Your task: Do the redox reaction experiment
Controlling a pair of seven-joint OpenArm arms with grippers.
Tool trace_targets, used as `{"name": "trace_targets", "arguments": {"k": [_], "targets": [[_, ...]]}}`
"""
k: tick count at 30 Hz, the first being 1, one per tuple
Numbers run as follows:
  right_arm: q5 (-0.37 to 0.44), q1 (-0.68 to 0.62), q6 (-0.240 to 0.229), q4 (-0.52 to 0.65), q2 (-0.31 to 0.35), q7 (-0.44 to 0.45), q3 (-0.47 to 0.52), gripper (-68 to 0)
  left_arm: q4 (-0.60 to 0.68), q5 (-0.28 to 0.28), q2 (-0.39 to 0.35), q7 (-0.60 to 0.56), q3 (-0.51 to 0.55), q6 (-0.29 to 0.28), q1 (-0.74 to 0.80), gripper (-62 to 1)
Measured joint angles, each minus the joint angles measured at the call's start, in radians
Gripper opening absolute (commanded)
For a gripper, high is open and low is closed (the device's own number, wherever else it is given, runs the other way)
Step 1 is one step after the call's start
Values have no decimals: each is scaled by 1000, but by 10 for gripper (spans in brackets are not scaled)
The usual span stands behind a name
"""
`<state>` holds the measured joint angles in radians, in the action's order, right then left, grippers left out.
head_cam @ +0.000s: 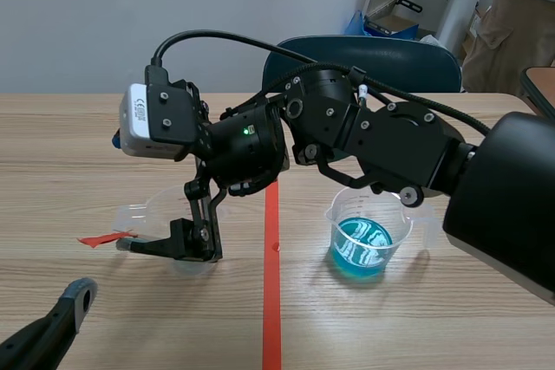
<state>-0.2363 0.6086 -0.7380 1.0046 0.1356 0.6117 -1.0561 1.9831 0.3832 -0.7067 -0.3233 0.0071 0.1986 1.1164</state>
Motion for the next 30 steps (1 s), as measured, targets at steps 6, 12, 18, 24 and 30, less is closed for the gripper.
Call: {"name": "trace_targets", "arguments": {"k": [6,12,18,24,30], "targets": [[0,0,0,0,0,0,0,4,0,0,0,0,0,0,0,4],[0,0,0,0,0,-5,0,4,0,0,0,0,0,0,0,4],[0,0,0,0,0,-10,0,4,0,0,0,0,0,0,0,4],[1,0,0,0,0,-10,0,4,0,0,0,0,0,0,0,4],[111,-2,0,0,35,3,0,4,0,0,0,0,0,0,0,4]]}}
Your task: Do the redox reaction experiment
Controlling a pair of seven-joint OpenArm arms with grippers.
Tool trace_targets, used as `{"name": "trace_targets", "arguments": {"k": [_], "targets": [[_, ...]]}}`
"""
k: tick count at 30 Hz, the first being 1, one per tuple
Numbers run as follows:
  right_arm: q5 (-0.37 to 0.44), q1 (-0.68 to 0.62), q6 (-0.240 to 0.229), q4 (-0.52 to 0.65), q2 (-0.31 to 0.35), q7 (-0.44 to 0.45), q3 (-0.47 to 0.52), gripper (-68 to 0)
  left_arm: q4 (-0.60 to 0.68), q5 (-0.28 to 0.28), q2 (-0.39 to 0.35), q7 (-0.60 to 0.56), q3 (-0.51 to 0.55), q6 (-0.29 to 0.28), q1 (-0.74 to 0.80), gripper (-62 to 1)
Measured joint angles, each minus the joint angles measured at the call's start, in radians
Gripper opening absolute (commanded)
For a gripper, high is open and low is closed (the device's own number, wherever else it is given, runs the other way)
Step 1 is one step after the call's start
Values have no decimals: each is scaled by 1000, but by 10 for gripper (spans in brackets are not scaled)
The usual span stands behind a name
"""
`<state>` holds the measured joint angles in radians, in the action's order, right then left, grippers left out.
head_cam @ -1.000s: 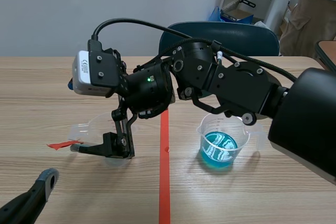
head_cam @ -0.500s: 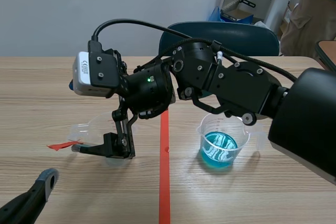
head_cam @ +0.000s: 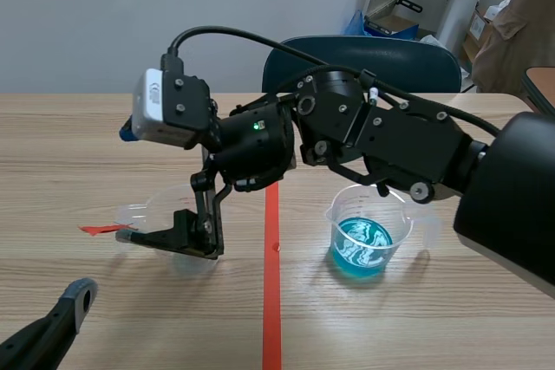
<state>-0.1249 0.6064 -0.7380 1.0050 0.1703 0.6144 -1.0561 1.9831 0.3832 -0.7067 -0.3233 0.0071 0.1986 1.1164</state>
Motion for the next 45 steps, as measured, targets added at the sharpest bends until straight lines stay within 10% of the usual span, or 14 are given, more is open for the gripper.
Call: {"name": "trace_targets", "arguments": {"k": [9,19,33,45], "targets": [[203,-172,4,173,225,0,64,4,0,0,0,0,0,0,0,4],[317,-638,179,551,435,-111,484,4,0,1,0,34,0,47,0,4],[419,-1253,200,888,406,-161,1096,4,55,0,0,97,1,107,0,4],[511,-1363,200,929,401,-224,1207,4,182,0,0,200,183,66,0,4]]}}
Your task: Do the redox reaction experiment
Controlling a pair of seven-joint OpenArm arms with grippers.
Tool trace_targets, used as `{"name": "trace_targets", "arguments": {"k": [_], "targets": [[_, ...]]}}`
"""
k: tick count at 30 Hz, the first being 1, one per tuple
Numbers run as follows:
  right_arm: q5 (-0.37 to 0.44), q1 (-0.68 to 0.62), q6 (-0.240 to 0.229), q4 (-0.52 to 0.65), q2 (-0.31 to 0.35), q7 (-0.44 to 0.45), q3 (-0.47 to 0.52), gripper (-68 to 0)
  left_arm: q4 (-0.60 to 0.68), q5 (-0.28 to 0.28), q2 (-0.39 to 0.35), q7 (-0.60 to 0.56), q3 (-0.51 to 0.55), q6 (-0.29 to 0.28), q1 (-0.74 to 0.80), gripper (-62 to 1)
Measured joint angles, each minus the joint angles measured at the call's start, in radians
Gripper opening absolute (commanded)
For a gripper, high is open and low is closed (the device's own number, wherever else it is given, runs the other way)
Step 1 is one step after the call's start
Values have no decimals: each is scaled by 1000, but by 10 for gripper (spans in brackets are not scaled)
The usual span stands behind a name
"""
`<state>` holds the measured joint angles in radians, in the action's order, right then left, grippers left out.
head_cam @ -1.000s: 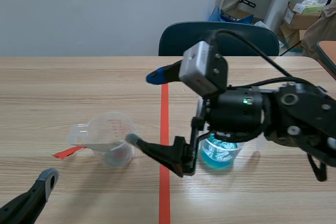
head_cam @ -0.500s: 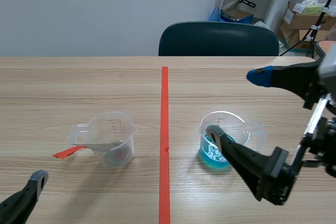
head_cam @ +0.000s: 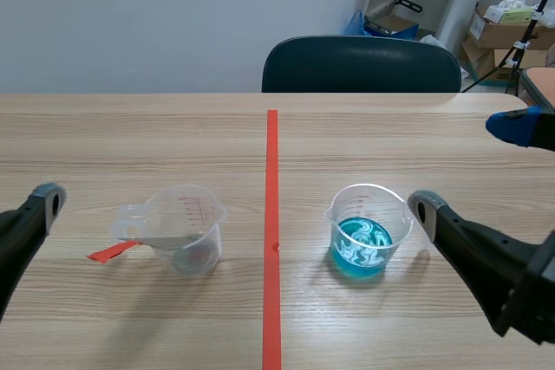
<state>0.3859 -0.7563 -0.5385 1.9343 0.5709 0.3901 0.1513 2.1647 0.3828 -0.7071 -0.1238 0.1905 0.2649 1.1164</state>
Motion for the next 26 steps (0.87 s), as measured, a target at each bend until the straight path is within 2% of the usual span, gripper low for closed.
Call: {"name": "trace_targets", "arguments": {"k": [5,14,26], "targets": [[0,8,0,0,0,-26,-1,4,0,0,0,13,61,-64,0,4],[0,10,0,0,0,-58,-1,4,0,-4,0,49,142,-215,0,4],[0,10,-3,0,0,-59,-1,4,0,-4,0,49,157,-217,0,4]]}}
